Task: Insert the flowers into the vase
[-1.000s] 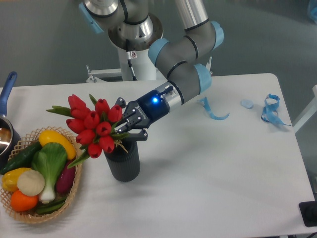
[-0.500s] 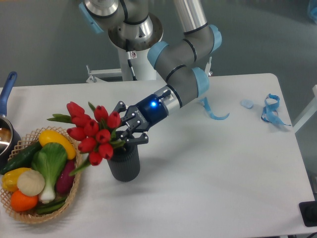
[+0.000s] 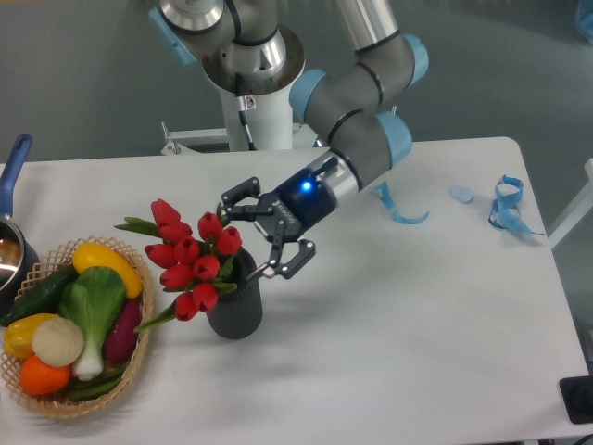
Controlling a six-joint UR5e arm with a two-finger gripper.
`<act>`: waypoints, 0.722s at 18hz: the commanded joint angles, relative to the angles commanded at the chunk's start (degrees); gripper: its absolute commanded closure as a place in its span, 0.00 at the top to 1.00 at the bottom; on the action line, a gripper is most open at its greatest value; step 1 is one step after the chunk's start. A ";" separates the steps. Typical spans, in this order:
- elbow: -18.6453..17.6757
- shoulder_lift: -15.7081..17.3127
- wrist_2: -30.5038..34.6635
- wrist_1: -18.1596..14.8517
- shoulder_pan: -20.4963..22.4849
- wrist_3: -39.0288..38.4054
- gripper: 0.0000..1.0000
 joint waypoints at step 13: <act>13.51 11.96 31.26 -3.06 16.35 -0.70 1.00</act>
